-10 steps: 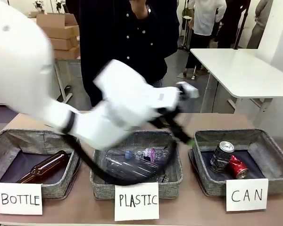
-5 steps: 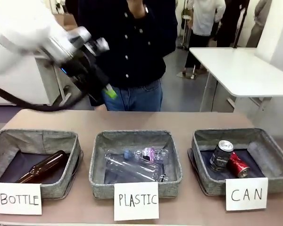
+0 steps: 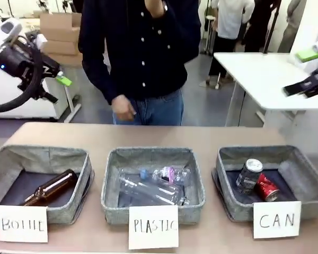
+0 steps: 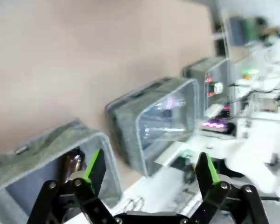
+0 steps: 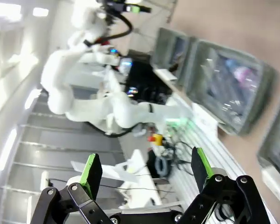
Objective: Sort the can waste into the basket.
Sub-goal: Pick up the can waste from the table and place it in the right Fabric basket.
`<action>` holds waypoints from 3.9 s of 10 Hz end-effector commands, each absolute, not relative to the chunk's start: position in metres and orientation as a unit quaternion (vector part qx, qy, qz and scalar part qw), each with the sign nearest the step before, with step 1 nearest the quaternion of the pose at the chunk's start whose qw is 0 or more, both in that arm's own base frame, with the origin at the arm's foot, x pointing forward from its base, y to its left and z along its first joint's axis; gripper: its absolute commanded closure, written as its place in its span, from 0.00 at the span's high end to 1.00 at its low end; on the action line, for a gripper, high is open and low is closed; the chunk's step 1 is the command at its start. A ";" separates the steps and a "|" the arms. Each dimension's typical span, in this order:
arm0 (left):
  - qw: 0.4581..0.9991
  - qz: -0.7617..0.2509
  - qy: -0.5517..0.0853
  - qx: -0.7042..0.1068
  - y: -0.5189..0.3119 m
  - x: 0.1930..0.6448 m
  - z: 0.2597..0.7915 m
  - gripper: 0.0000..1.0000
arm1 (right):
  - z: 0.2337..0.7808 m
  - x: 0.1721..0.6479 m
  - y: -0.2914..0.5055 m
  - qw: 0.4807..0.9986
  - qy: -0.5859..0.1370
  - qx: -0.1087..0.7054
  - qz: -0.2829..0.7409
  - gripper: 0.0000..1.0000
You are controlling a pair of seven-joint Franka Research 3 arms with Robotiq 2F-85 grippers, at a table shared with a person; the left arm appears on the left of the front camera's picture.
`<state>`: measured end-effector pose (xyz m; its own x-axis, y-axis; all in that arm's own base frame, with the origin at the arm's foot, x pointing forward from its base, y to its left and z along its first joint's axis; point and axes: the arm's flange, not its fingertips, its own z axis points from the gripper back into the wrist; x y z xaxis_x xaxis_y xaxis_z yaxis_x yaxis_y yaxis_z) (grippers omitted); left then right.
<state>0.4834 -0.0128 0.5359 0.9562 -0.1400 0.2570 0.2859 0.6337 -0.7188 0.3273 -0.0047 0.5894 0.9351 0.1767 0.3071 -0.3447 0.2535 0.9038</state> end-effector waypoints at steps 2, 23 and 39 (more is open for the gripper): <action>0.770 -0.033 -0.199 -0.606 0.085 0.439 0.547 1.00 | 0.578 0.362 0.052 0.768 -0.035 0.636 0.071 1.00; 0.783 -0.018 -0.184 -0.593 0.105 0.438 0.555 1.00 | 0.576 0.354 0.040 0.763 -0.038 0.633 0.121 1.00; 0.783 -0.018 -0.184 -0.593 0.105 0.438 0.555 1.00 | 0.576 0.354 0.040 0.763 -0.038 0.633 0.121 1.00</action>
